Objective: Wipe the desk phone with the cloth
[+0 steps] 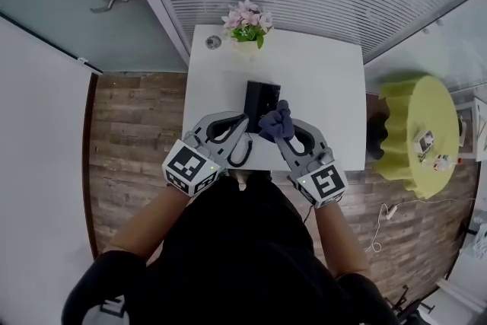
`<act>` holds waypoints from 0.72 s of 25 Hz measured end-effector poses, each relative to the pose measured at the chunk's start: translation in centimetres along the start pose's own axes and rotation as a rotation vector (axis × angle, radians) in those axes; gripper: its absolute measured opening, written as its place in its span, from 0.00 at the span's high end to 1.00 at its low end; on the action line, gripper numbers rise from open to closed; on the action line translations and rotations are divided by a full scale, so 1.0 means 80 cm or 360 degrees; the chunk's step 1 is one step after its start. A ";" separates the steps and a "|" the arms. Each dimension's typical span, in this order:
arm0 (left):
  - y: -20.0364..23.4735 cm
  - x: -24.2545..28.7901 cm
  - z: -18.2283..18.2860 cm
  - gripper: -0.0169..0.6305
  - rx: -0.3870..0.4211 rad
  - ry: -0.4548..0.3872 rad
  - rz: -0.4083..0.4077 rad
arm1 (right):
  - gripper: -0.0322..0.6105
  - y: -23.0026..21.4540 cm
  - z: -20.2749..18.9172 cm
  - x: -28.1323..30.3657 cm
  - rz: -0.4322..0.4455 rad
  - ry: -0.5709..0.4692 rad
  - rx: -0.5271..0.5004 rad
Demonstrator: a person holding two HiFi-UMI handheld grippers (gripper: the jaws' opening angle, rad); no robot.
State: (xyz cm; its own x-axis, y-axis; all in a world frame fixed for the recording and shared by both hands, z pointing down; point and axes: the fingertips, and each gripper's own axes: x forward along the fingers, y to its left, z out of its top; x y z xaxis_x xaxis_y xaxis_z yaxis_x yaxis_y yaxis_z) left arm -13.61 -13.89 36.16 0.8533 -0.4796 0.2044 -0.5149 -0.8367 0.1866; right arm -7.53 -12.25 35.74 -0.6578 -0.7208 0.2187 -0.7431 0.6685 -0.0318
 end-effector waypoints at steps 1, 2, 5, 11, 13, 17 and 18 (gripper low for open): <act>-0.003 -0.002 0.013 0.96 0.0013 -0.0028 -0.0003 | 0.80 -0.002 0.016 -0.005 -0.0003 -0.0048 0.0014; -0.007 -0.003 0.025 0.96 0.0025 -0.0056 -0.0003 | 0.80 -0.003 0.030 -0.010 -0.0003 -0.0086 0.0024; -0.019 -0.003 0.059 0.96 0.0083 -0.0122 -0.0004 | 0.80 -0.007 0.065 -0.026 0.0008 -0.0176 0.0032; -0.034 0.004 0.083 0.96 0.0192 -0.0169 -0.0003 | 0.80 -0.012 0.095 -0.038 -0.0001 -0.0245 -0.0021; -0.035 0.006 0.084 0.96 0.0188 -0.0178 0.0009 | 0.80 -0.016 0.092 -0.039 -0.0016 -0.0242 -0.0022; -0.035 0.010 0.071 0.96 0.0174 -0.0120 0.0021 | 0.80 -0.020 0.089 -0.042 -0.0015 -0.0254 0.0017; -0.035 0.011 0.070 0.96 0.0172 -0.0116 0.0026 | 0.80 -0.021 0.088 -0.043 -0.0013 -0.0257 0.0025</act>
State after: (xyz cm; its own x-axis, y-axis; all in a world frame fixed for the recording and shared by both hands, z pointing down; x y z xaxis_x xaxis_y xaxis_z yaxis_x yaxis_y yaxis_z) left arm -10.96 -13.43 30.42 0.8505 -0.5082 0.1353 -0.5205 -0.8502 0.0784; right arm -4.89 -12.21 28.19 -0.6621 -0.7470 0.0597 -0.7494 0.6605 -0.0459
